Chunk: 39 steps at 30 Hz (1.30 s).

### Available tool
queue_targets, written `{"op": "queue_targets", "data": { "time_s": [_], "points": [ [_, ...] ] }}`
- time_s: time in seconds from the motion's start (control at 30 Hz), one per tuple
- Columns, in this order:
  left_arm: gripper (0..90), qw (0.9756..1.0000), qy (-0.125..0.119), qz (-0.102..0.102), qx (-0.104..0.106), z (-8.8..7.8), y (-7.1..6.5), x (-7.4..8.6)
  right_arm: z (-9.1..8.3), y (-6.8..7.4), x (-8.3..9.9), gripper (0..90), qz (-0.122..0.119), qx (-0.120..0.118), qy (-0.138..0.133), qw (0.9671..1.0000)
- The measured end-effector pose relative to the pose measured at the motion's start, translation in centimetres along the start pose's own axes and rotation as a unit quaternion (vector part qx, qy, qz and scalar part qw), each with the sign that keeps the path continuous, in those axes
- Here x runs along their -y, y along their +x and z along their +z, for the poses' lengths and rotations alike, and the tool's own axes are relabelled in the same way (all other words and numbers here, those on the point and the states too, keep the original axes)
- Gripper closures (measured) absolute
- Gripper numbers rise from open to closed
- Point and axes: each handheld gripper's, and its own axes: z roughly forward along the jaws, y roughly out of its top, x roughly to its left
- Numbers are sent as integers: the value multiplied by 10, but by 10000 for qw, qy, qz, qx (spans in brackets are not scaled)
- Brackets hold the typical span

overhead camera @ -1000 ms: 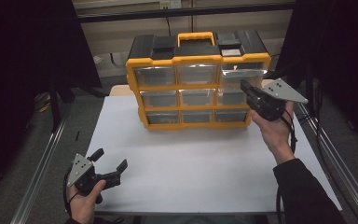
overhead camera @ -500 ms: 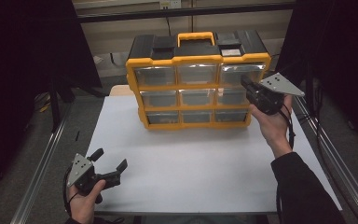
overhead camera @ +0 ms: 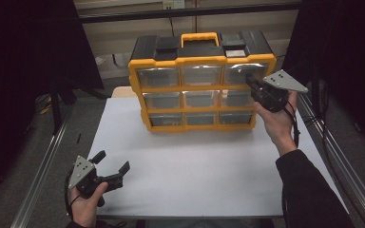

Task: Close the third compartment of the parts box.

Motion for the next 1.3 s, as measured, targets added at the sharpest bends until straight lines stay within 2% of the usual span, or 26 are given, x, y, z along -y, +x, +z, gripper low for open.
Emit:
{"op": "queue_targets", "data": {
  "time_s": [0.63,0.7,0.77,0.83,0.9,0.97,1.3],
  "points": [
    [26,10000,-48,-69,-47,-4,0,1,4,-2,3,900,70,1,1,10000],
    [26,10000,-16,28,-2,-5,0,1,3,-1,3,891,117,8,38,9999],
    [27,10000,-7,33,-9,-5,0,1,0,-1,4,874,105,26,73,9999],
    [26,10000,-43,-33,2,-5,0,1,-3,0,4,838,121,-28,93,9999],
    [26,10000,-41,-22,-22,-5,0,1,-6,1,4,799,77,-117,142,9998],
    [26,10000,-11,27,-2,-5,0,1,-7,2,5,739,92,-89,141,9998],
    [26,10000,-16,34,33,-3,-1,0,-21,6,18,312,283,-256,298,9988]
  ]
}}
